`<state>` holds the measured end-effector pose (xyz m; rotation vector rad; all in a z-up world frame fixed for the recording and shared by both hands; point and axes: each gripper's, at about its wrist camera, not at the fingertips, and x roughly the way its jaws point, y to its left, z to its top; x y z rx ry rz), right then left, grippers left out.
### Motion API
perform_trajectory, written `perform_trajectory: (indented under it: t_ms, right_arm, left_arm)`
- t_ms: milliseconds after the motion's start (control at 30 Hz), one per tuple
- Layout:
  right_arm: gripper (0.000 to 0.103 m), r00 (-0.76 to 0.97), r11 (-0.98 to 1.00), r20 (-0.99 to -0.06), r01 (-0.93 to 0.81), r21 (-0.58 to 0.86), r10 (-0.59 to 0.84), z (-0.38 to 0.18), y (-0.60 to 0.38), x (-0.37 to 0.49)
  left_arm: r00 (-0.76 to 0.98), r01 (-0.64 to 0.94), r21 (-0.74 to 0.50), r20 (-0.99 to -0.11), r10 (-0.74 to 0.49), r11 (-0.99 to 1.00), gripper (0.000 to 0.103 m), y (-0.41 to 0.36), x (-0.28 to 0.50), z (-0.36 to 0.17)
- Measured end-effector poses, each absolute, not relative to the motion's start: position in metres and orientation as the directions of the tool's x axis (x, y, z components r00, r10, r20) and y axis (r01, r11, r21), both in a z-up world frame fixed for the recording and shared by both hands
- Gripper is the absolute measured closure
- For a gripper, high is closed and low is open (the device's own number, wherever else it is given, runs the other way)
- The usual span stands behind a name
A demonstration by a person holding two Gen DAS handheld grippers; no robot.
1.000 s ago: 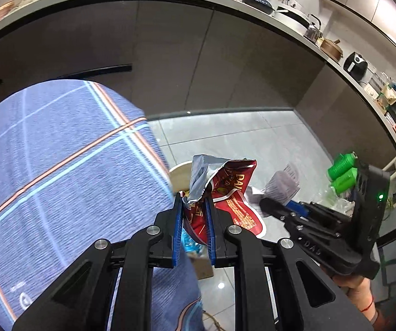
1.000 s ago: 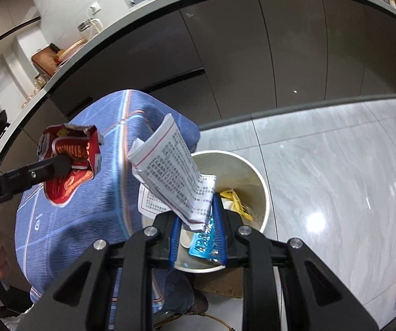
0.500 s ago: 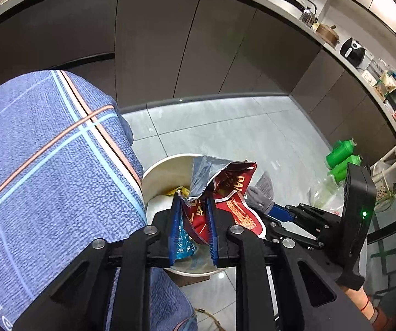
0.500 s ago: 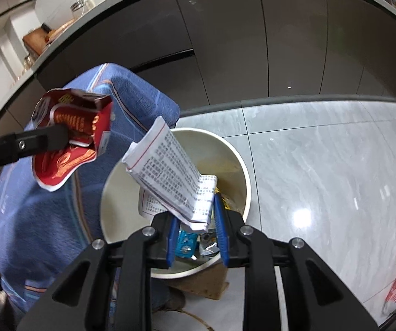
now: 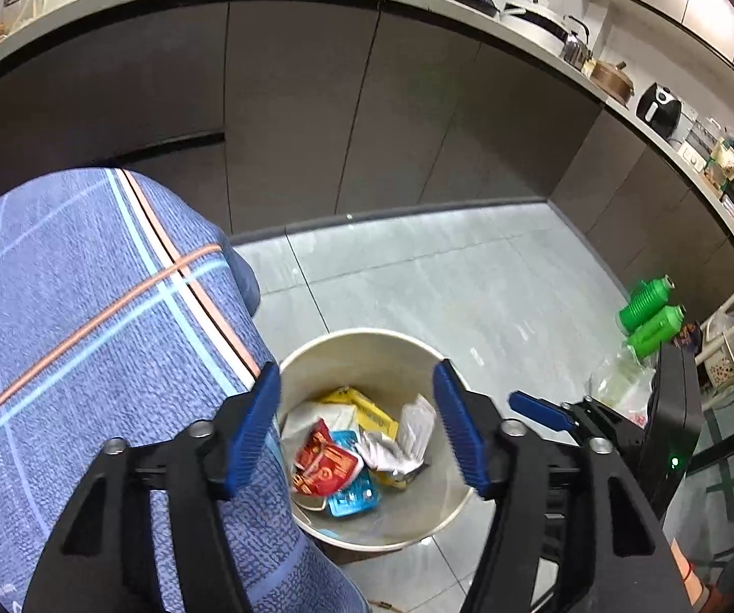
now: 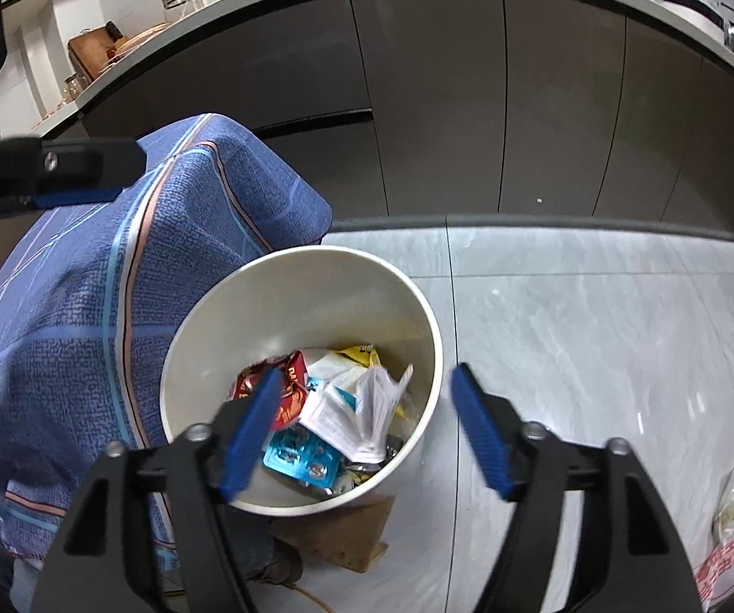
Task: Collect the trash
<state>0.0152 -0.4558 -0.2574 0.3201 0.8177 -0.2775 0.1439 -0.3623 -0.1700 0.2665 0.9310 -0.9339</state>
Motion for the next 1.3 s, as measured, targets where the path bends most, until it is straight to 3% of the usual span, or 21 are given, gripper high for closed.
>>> perform_trajectory:
  t_ms: [100, 167, 433, 800, 1300]
  right_arm:
    - [0.003, 0.667, 0.923, -0.735, 0.347, 0.164, -0.120, -0.254, -0.454, 0.013]
    - [0.003, 0.669, 0.929, -0.733, 0.336, 0.157, -0.119, -0.251, -0.449, 0.012]
    - [0.003, 0.641, 0.929, -0.761, 0.334, 0.159, -0.101, -0.247, -0.436, 0.017]
    - [0.003, 0.672, 0.918, -0.734, 0.348, 0.193, -0.100, -0.217, -0.426, 0.018]
    - [0.003, 0.751, 0.937, -0.640, 0.321, 0.140, -0.162, -0.109, -0.371, 0.013]
  left_arm:
    - [0.301, 0.761, -0.173, -0.761, -0.575, 0.626, 0.020, -0.354, 0.145, -0.163]
    - [0.334, 0.742, -0.164, -0.750, -0.570, 0.650, 0.008, -0.348, 0.148, -0.159]
    - [0.384, 0.650, -0.198, -0.748, -0.542, 0.733, 0.008, -0.309, 0.155, -0.152]
    - [0.495, 0.535, -0.152, -0.741, -0.454, 0.831, 0.008, -0.241, 0.158, -0.130]
    - [0.639, 0.452, -0.026, -0.689, -0.344, 0.892, 0.008, -0.163, 0.119, -0.063]
